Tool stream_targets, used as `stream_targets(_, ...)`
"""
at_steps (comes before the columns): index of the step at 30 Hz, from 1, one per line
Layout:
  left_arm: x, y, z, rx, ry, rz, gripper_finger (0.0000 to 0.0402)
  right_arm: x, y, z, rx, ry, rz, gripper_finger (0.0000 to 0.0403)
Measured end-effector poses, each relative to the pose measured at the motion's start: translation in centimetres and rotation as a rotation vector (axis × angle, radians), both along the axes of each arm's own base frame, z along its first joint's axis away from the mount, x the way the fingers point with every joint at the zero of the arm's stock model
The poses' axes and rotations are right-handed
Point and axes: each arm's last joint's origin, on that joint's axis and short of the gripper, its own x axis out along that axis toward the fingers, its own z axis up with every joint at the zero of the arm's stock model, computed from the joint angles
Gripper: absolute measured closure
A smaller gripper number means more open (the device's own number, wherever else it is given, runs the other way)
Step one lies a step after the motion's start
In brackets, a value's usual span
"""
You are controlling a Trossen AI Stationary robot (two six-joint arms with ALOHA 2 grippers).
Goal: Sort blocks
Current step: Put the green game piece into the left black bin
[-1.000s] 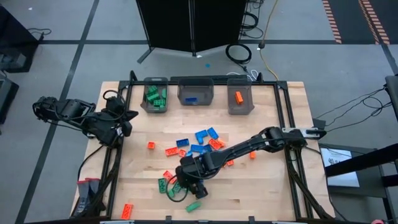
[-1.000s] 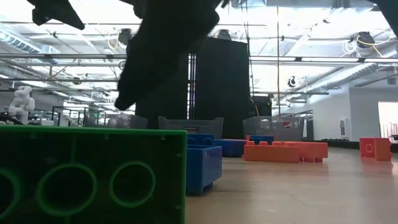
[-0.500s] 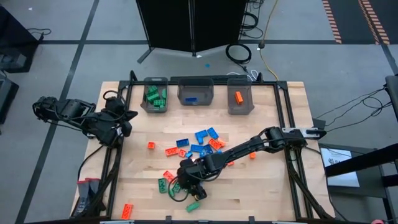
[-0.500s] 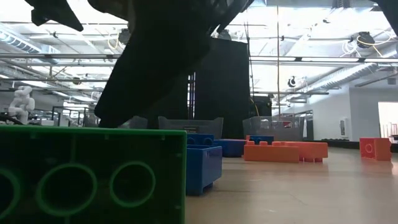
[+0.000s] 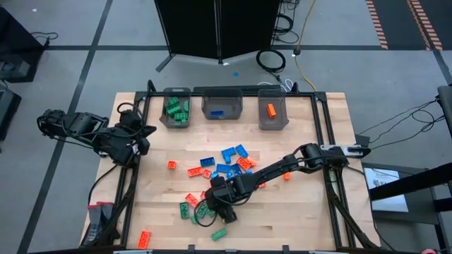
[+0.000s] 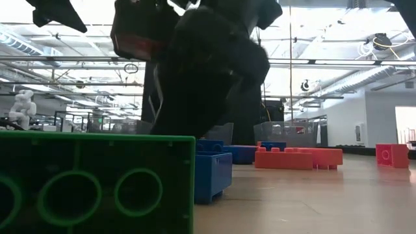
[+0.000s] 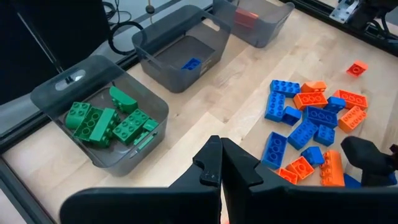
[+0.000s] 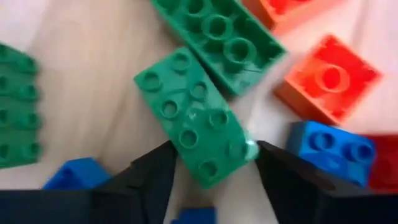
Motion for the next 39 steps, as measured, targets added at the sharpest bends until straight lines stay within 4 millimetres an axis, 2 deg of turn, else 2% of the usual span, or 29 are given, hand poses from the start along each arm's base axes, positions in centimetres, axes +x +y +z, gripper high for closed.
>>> stream_targets(4, 0.0, 0.0, 0.0, -0.005, 0.001, -0.004, 0.0402, 0.1, -0.5, 0.0, -0.030, -0.005, -0.048, 0.0262)
stream_targets(8, 0.0, 0.0, 0.0, -0.005, 0.001, -0.004, 0.0402, 0.4, -0.9, 0.3, -0.050, -0.012, -0.066, 0.0366)
stream_targets(9, 0.0, 0.0, 0.0, -0.005, 0.001, -0.004, 0.0402, 0.4, -0.9, 0.4, -0.050, -0.016, -0.065, 0.0384)
stream_targets(11, 0.0, 0.0, 0.0, -0.005, 0.001, -0.004, 0.0402, 0.7, -0.9, 0.8, -0.048, -0.030, -0.067, 0.0392)
stream_targets(18, 0.0, 0.0, 0.0, -0.003, 0.002, -0.005, 0.0402, 1.3, -0.9, 2.6, -0.071, -0.056, -0.011, 0.0376)
stream_targets(21, 0.0, 0.0, 0.0, 0.000, 0.004, -0.008, 0.0402, 1.7, -1.1, 4.1, -0.108, -0.070, 0.050, 0.0364)
stream_targets(25, 0.0, 0.0, 0.0, 0.000, 0.004, -0.008, 0.0402, 2.5, -0.8, 6.5, -0.144, -0.164, 0.145, 0.0333)
stream_targets(27, 0.0, 0.0, 0.0, 0.000, 0.004, -0.009, 0.0402, 2.7, -0.7, 7.0, -0.155, -0.202, 0.197, 0.0307)
stream_targets(29, 0.0, 0.0, 0.0, 0.000, 0.004, -0.009, 0.0402, 2.8, -0.7, 7.0, -0.152, -0.214, 0.228, 0.0277)
stream_targets(34, 0.0, 0.0, 0.0, 0.000, 0.005, -0.009, 0.0402, 3.2, -0.7, 5.3, -0.140, -0.183, 0.241, 0.0199)
stream_targets(39, 0.0, 0.0, 0.0, 0.000, 0.005, -0.009, 0.0402, 3.6, -0.2, 3.6, -0.148, -0.181, 0.271, 0.0160)
